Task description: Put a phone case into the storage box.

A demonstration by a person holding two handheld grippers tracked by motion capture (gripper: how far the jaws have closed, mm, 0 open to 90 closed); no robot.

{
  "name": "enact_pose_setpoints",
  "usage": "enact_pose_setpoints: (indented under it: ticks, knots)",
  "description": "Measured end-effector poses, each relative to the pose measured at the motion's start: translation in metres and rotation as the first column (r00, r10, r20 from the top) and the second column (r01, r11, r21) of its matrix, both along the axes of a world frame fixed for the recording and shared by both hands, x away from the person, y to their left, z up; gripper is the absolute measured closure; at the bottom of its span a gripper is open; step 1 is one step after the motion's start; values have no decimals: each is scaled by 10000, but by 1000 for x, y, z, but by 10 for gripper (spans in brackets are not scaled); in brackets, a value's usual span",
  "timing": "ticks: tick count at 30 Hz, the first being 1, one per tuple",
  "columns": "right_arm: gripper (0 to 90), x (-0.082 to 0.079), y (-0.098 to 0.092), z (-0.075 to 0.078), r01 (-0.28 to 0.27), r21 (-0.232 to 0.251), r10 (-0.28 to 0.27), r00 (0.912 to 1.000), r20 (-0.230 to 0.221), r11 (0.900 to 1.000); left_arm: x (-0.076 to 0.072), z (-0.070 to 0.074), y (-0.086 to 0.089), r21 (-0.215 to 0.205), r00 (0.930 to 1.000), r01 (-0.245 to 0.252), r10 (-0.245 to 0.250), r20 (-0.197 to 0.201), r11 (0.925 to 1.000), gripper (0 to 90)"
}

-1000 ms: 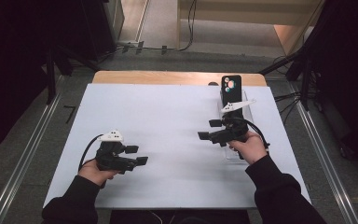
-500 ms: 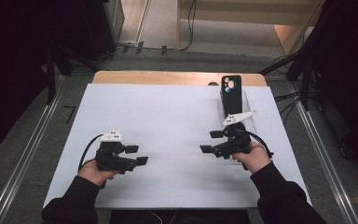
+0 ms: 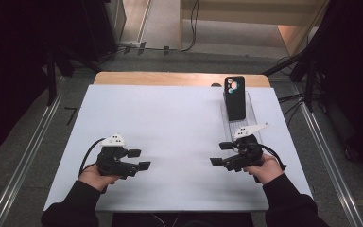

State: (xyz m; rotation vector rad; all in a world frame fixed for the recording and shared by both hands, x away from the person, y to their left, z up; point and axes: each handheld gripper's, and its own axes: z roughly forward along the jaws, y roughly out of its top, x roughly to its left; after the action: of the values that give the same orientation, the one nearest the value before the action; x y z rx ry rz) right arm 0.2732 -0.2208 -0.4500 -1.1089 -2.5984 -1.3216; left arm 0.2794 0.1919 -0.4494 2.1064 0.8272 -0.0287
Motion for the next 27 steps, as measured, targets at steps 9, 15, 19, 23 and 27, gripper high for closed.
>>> enact_pose_setpoints:
  ticks: [9,15,19,23,27]
  knots:
    - [189,-13,-8,-6,113,-200,-117,9997,-196,9997,-4,-1,2,-1,10000,33,-33,-65,10000,329]
    - [189,-21,-14,-12,109,-290,-115,9997,-207,9995,-5,-2,3,17,10000,40,-40,-57,10000,329]
    - [188,-24,-17,-14,156,-420,-168,9995,-284,9990,-6,-2,4,39,10000,20,-20,-69,10000,329]
    - [188,-25,-23,-17,277,-430,-293,9988,-385,9987,-6,-2,5,35,10000,40,-40,-75,10000,329]
    - [188,-27,-29,-19,446,-556,-470,9980,-422,9975,-7,-3,6,34,9999,33,-32,-99,10000,329]
